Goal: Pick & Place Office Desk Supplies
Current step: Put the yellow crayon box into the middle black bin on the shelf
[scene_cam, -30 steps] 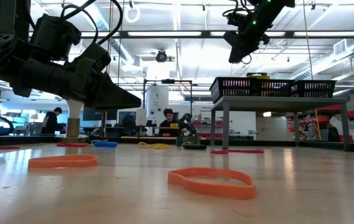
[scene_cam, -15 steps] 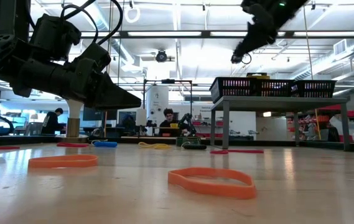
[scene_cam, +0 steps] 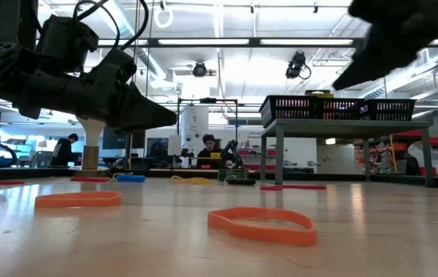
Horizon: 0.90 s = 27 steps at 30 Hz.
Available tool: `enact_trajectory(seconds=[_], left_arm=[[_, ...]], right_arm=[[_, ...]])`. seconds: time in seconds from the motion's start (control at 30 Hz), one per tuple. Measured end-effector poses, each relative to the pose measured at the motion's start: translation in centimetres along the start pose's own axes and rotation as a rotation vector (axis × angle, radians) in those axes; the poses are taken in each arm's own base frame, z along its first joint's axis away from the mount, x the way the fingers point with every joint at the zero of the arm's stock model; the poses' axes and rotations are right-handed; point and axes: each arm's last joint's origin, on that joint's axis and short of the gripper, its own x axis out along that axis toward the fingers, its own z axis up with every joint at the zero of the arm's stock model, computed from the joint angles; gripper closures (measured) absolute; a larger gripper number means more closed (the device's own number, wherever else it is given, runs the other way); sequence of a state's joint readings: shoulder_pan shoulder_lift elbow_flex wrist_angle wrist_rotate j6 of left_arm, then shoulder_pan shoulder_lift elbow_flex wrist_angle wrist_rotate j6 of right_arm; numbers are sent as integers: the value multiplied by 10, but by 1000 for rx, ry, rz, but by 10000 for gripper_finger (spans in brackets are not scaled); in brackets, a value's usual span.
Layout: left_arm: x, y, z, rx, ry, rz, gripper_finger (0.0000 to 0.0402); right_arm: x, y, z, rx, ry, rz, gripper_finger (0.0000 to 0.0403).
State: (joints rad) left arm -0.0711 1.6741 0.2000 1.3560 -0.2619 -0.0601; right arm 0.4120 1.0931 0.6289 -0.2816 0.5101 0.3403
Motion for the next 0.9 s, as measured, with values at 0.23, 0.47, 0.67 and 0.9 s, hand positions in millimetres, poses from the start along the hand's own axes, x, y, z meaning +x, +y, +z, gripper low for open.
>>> enact_trajectory(seconds=[0.23, 0.47, 0.67, 0.9], left_arm=[[1, 0, 2, -47, -14, 0, 271], [11, -4, 12, -222, -60, -8, 271], [24, -3, 26, -216, -133, 112, 271], [42, 3, 42, -328, -193, 187, 275]], right_arm=[[-10, 23, -22, -14, -54, 31, 396], [-11, 29, -34, -38, -58, 65, 393], [-7, 28, -42, -24, -81, 77, 393], [-4, 26, -50, -26, -86, 77, 392]])
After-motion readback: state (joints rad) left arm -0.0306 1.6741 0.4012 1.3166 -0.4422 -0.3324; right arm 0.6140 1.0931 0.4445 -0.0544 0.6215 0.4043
